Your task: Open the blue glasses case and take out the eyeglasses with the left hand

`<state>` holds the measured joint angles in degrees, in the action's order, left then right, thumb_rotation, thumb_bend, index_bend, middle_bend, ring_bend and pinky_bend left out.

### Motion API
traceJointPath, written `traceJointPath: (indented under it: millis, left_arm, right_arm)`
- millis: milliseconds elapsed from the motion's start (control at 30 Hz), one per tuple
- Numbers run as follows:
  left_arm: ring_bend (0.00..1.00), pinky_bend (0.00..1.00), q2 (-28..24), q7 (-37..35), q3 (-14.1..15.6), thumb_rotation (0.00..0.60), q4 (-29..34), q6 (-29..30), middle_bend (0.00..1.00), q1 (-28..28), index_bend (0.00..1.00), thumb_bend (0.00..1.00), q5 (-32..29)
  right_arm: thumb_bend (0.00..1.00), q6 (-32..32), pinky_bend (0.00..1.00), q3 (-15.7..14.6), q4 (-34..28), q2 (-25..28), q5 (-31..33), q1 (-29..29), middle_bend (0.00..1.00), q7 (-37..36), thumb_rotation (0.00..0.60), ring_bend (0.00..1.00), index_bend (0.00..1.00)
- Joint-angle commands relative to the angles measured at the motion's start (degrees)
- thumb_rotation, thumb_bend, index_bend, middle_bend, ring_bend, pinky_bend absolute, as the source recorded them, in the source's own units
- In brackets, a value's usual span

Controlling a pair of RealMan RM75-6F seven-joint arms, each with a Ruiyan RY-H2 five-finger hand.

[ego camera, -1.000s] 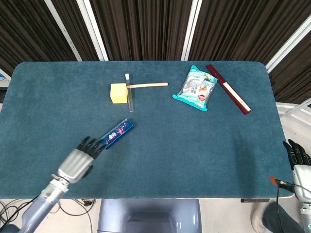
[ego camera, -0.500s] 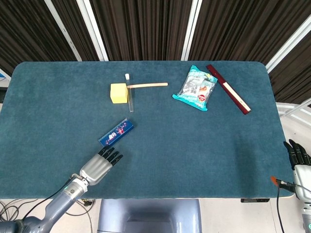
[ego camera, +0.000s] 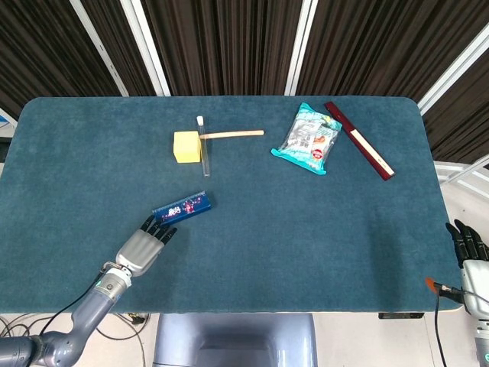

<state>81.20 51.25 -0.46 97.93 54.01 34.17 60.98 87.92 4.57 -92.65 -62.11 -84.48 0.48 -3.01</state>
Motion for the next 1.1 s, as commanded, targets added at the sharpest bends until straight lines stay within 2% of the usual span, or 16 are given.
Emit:
traceJointPath:
  millis: [33, 400, 500, 633, 767, 900, 1100]
  left_arm:
    - [0.0, 0.02, -0.9, -1.3, 0.4, 0.6, -0.5, 0.8, 0.11, -0.2, 0.0, 0.49, 0.2]
    - [0.0, 0.02, -4.1, -6.0, 1.5, 0.6, -1.3, 2.3, 0.11, -1.0, 0.0, 0.49, 0.8]
    - [0.0, 0.03, -5.0, -7.5, 1.7, 0.6, -0.4, 2.5, 0.11, -1.2, 0.0, 0.4, 1.4]
    - [0.0, 0.09, -6.4, -13.8, 1.5, 0.6, 2.2, 5.5, 0.15, -2.8, 0.0, 0.27, 6.6]
    - [0.0, 0.09, -5.8, -19.6, 0.1, 0.6, 2.6, 10.8, 0.18, -4.8, 0.0, 0.26, 10.9]
    - [0.0, 0.1, -3.4, -19.6, -2.4, 0.6, 1.9, 13.3, 0.19, -5.2, 0.0, 0.26, 8.9]
    - [0.0, 0.1, 1.3, -12.7, -6.7, 0.6, 2.3, 12.5, 0.19, -2.9, 0.0, 0.26, -2.8]
  right_arm:
    - [0.16, 0.0, 0.19, 0.0, -0.1, 0.0, 0.0, 0.0, 0.0, 0.1, 0.6, 0.0, 0.0]
    - [0.16, 0.1, 0.19, 0.0, -0.3, 0.0, 0.0, -0.1, 0.0, 0.3, 0.6, 0.0, 0.0]
    - [0.16, 0.1, 0.19, 0.0, -0.4, 0.0, 0.1, -0.1, 0.0, 0.3, 0.6, 0.0, 0.0]
    - [0.16, 0.0, 0.19, 0.0, -0.4, 0.0, 0.2, -0.1, 0.0, 0.1, 0.6, 0.0, 0.0]
    - [0.16, -0.2, 0.19, 0.0, -0.5, 0.0, 0.1, 0.0, 0.0, 0.1, 0.6, 0.0, 0.0]
    - [0.16, -0.2, 0.19, 0.0, -0.6, 0.1, 0.0, 0.0, 0.0, 0.0, 0.6, 0.0, 0.0]
    - [0.16, -0.7, 0.19, 0.1, -0.8, 0.1, 0.5, 0.1, 0.0, -0.2, 0.6, 0.0, 0.0]
